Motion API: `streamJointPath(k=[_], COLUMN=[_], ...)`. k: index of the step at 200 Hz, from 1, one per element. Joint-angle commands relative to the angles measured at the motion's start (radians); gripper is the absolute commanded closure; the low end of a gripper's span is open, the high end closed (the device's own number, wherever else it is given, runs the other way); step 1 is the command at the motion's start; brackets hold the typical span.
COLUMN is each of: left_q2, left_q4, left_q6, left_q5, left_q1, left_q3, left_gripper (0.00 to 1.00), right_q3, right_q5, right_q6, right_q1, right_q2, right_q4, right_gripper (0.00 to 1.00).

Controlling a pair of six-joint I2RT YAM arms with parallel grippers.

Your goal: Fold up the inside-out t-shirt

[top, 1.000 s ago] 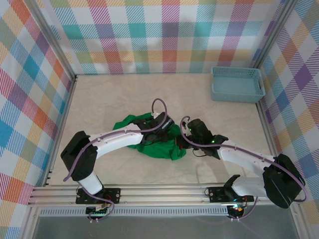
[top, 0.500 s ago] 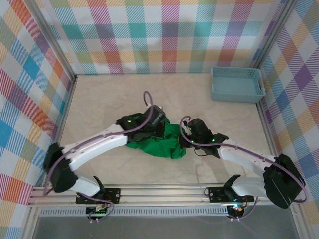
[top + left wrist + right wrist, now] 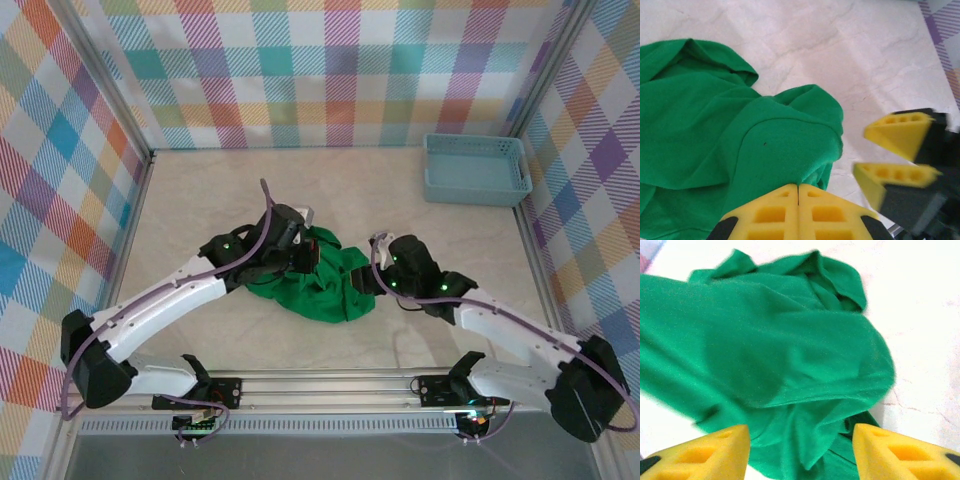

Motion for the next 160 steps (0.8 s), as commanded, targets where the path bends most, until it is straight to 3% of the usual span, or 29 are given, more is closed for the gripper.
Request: streamJointPath(k=[1, 41, 124, 144, 160], left_q2=[0.032, 0.069, 0.086, 0.087, 0.085], left_q4=[0.048, 0.09, 0.161, 0.167, 0.148], left_q6=[-0.006, -0.018, -0.075, -0.079, -0.073], left_q5=[0.05, 0.099, 0.196, 0.195, 0.169], left_q1=[0.015, 0.018, 0.018, 0.019, 0.018], left_q3=[0.001, 0.014, -0.005, -0.007, -0.006], left_gripper=[1.0, 1.0, 1.0, 1.0, 1.0], right_q3=[0.004, 0.001, 0.027, 0.037, 0.044], right_q5=[0.015, -0.035, 0.049, 0.083, 0.083], right_q6=[-0.045, 0.013, 0.038, 0.045, 0.043], right_q1=[0.077, 0.144, 0.153, 0.152, 0.151], right_q2=[-0.061, -0.006, 0.165, 0.18, 0.176], right_q4=[-0.019, 0.124, 0.321, 0.312, 0.291], right_gripper=[0.4, 0.41, 0.53, 0.63, 0.82])
